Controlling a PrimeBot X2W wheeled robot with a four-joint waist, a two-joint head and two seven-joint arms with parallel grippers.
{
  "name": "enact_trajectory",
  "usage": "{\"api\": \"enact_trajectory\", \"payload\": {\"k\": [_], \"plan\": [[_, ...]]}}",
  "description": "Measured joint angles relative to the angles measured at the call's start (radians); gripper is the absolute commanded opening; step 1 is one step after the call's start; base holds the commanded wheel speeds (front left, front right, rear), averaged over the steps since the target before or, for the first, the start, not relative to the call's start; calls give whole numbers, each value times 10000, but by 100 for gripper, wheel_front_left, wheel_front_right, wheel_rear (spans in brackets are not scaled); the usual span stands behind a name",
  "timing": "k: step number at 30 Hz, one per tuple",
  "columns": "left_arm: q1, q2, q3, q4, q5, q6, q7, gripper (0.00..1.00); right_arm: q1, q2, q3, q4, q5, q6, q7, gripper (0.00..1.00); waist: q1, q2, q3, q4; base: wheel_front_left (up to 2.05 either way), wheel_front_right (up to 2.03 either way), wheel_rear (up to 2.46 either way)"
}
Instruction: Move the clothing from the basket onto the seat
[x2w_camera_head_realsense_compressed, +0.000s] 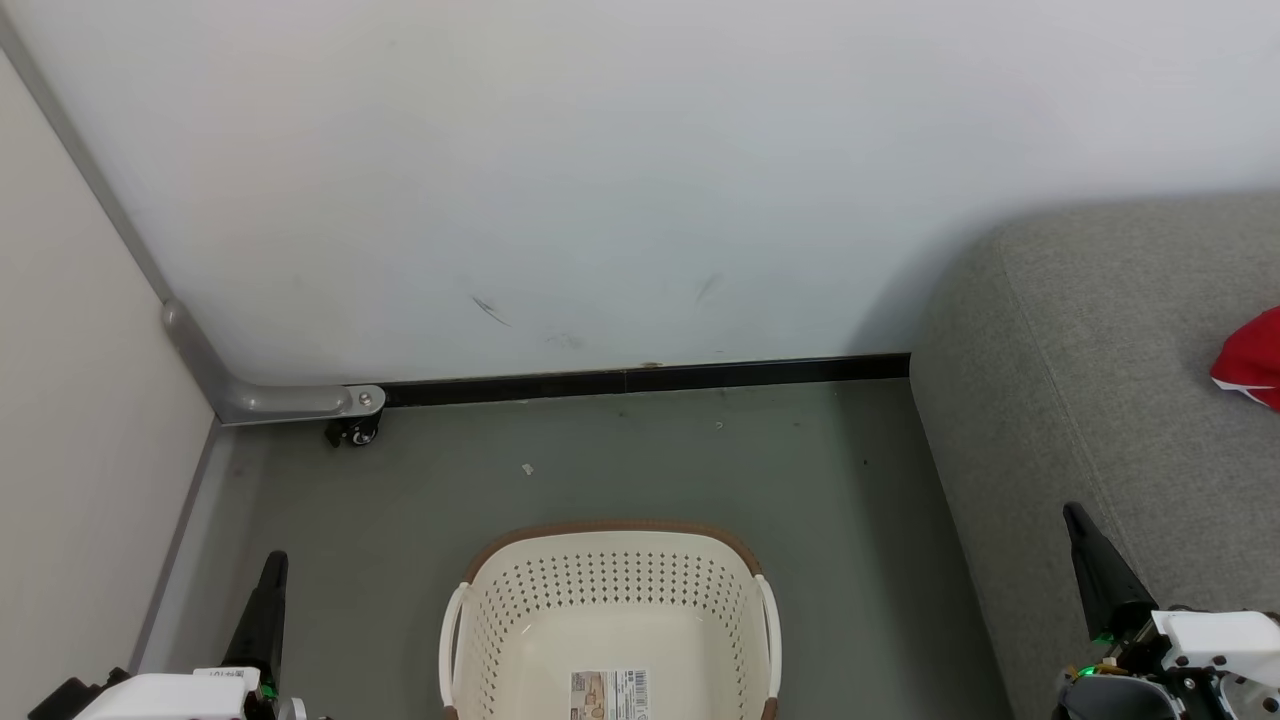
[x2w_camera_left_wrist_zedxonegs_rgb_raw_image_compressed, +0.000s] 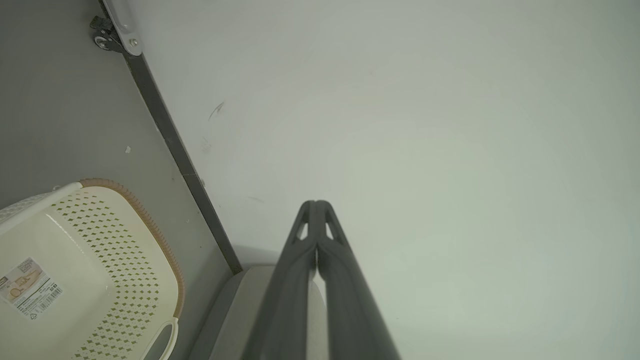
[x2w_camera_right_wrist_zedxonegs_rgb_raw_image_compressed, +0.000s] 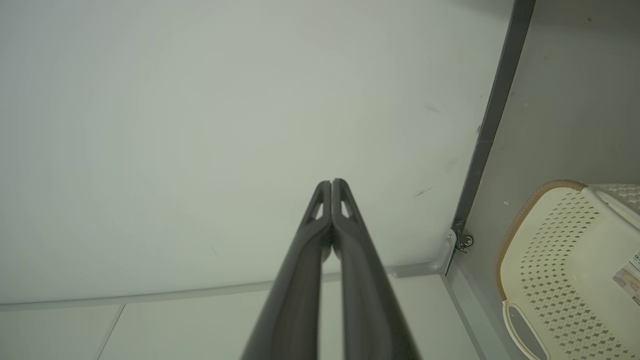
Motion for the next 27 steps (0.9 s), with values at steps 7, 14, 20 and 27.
{"api": "enact_trajectory", "payload": {"k": [7,14,20,27], "plan": [[0,0,0,0,0,0,0,0,-1,6,-10,4,-2,0,8,0,0,0,0,0,0,0,0],[0,0,0,0,0,0,0,0,-1,15,-21,6,-4,0,10,0,0,0,0,0,0,0,0],[0,0,0,0,-2,0,0,0,-1,21,-31,8,-12,0,10,0,-1,0,0,0,0,0,0],[0,0,0,0,-2,0,0,0,-2,31,-42,10,-13,0,12,0,-1,0,1,0,0,0,0]]}}
